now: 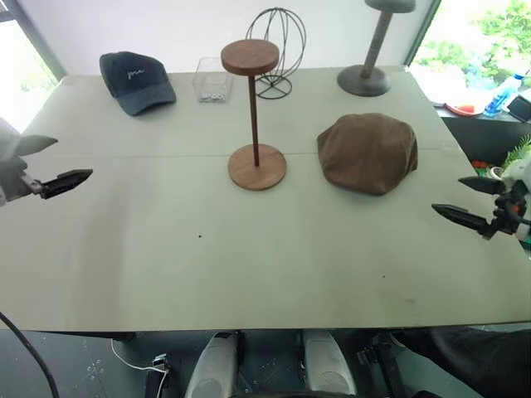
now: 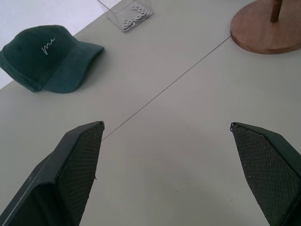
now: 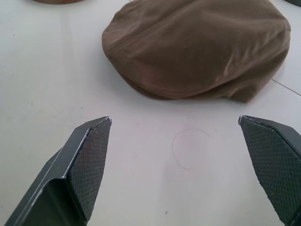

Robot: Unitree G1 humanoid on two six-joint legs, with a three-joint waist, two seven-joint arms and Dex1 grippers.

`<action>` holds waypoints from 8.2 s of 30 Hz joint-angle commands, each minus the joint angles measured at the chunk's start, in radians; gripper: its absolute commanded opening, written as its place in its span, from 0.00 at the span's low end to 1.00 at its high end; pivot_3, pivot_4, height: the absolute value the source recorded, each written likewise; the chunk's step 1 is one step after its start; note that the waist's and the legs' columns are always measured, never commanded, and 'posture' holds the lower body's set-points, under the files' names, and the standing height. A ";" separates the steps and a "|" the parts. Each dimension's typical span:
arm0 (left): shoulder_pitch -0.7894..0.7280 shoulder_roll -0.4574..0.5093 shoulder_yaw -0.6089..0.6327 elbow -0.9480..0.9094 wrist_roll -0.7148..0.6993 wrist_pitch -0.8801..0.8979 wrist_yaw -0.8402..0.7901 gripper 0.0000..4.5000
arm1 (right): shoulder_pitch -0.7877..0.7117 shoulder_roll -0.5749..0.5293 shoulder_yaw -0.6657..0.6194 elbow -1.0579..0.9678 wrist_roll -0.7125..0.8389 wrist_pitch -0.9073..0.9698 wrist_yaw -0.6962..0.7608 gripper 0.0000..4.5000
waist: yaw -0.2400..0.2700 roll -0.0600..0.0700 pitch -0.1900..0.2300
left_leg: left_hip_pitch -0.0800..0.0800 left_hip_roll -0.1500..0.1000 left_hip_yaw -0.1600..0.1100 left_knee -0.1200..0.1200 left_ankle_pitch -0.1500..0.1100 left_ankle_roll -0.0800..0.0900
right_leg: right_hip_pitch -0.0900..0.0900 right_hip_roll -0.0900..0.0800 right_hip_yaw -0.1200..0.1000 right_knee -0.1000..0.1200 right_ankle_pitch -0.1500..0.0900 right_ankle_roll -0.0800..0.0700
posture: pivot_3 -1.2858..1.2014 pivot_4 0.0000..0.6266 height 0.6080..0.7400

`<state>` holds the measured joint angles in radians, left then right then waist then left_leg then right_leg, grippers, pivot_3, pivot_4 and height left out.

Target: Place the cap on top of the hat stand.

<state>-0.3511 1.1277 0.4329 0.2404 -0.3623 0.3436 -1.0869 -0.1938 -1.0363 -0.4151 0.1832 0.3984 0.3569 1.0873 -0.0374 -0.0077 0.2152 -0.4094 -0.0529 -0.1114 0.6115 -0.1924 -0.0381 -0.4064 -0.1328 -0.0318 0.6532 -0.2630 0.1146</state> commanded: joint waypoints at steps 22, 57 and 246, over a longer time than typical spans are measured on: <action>-0.059 0.019 -0.001 -0.047 -0.090 0.098 -0.017 1.00 | -0.108 -0.030 0.033 -0.104 -0.025 0.015 -0.069 0.99 | 0.002 0.000 0.000 | -0.001 0.000 0.000 0.000 0.000 0.000 | 0.000 0.000 0.000 -0.003 0.001 0.001 | 0.52 0.24 1.00; -0.561 -0.148 -0.478 -0.269 -0.365 0.520 -0.385 1.00 | -0.172 0.187 0.788 -0.449 -0.789 0.196 -0.729 0.99 | 0.020 -0.005 -0.001 | -0.010 -0.002 -0.001 0.003 0.000 0.000 | -0.005 0.000 0.000 -0.004 0.002 0.002 | 0.52 0.24 1.00; -0.666 -0.390 -0.395 0.225 0.127 -1.220 0.140 0.01 | -0.767 -0.028 0.260 -0.254 0.422 0.615 0.095 1.00 | 0.021 -0.011 -0.004 | -0.011 0.014 0.001 0.002 0.009 -0.014 | -0.007 0.018 0.004 -0.006 0.014 -0.002 | 0.52 0.24 1.00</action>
<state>-0.9877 0.7169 -0.0036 0.4378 -0.1888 -0.8158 -0.9155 -0.9191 -1.0430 -0.1338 -0.0578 0.8205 0.9823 1.1757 -0.0167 -0.0189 0.2114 -0.4204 -0.0388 -0.1103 0.6139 -0.1831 -0.0520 -0.4137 -0.1152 -0.0277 0.6467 -0.2487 0.1122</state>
